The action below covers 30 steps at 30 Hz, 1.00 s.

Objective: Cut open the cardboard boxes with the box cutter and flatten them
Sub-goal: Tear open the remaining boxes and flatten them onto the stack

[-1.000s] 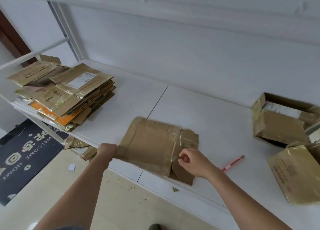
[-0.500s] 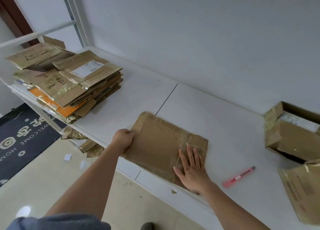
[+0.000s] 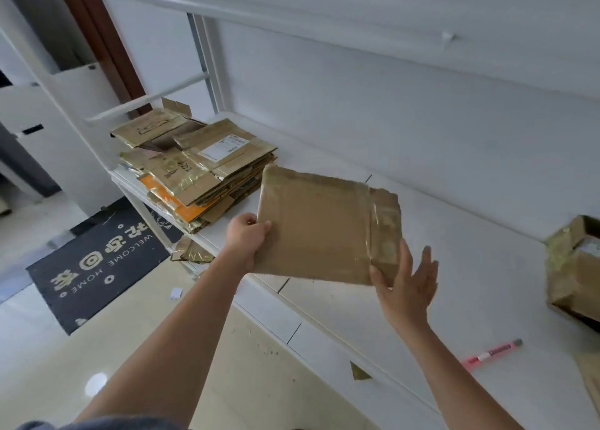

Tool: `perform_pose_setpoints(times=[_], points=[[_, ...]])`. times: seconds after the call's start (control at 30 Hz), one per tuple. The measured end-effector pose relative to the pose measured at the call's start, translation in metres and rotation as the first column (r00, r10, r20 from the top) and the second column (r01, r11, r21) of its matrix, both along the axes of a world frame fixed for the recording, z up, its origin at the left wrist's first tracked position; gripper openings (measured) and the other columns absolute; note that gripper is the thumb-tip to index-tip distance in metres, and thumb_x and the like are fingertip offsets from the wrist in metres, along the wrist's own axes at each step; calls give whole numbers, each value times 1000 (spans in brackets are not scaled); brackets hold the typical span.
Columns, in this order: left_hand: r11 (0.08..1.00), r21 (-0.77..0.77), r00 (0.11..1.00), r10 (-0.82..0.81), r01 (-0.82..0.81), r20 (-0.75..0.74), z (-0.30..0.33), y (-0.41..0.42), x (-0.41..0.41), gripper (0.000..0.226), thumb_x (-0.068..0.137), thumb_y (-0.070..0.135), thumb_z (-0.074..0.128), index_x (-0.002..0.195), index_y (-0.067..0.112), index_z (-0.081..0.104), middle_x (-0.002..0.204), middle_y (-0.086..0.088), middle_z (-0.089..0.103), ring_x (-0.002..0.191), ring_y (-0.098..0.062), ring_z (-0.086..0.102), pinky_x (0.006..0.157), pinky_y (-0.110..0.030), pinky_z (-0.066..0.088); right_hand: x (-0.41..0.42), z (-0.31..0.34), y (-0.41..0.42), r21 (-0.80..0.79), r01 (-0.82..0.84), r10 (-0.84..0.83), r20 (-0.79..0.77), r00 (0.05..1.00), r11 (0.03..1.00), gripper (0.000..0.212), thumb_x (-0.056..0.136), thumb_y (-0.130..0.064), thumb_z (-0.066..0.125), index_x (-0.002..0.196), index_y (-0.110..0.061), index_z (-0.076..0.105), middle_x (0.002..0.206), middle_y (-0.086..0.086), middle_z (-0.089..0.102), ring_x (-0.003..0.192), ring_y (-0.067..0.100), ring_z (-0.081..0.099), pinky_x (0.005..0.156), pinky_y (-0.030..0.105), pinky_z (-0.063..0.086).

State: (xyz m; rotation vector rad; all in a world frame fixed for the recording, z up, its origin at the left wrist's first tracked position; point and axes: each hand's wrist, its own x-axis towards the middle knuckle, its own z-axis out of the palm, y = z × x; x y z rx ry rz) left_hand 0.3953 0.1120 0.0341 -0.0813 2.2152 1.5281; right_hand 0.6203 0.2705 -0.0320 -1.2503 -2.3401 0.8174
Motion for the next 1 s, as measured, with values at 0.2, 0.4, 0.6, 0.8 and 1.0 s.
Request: perform_pose_setpoints(times=[0.2,0.4,0.6,0.8,1.0], points=[[864,364,920,241,-348,308,20,-21,-24,7,96,7,58,89,5,58,91,-13,64,80,-26,61,78,-43,56,-71,65,-32,-516,-214,-77,-486,871,830,72,96,-41,58,147,-53,9,154,12,27,122,21,57,100,46,50],[808,479,916,178,-344,359,13,-46,-60,2,96,4,58,95,3,58,87,-8,63,76,-21,60,68,-37,53,-167,86,-61,-541,-299,-146,-632,761,786,80,93,-18,68,145,-48,14,120,1,55,96,12,69,76,31,61],[937,302,977,129,-177,173,9,-90,-152,17,89,12,72,100,6,61,97,-11,69,80,-23,66,71,-36,60,-284,80,-76,-466,-190,-75,-492,867,864,83,92,-9,66,154,-19,12,132,16,54,101,24,63,93,47,55],[991,45,992,121,-123,31,-5,-113,-247,68,79,13,80,125,16,30,127,-17,51,109,-34,61,93,-47,54,-394,62,-90,-453,-156,12,-305,952,878,89,93,-16,68,158,-10,7,156,14,34,141,29,39,116,41,34],[757,-631,801,-480,171,-358,-29,-110,-282,80,85,44,71,147,41,21,154,-5,7,143,-38,11,119,-53,13,-422,38,-96,-297,-122,109,-60,992,947,90,96,-18,63,158,-20,-3,156,17,30,138,33,38,106,37,38]])
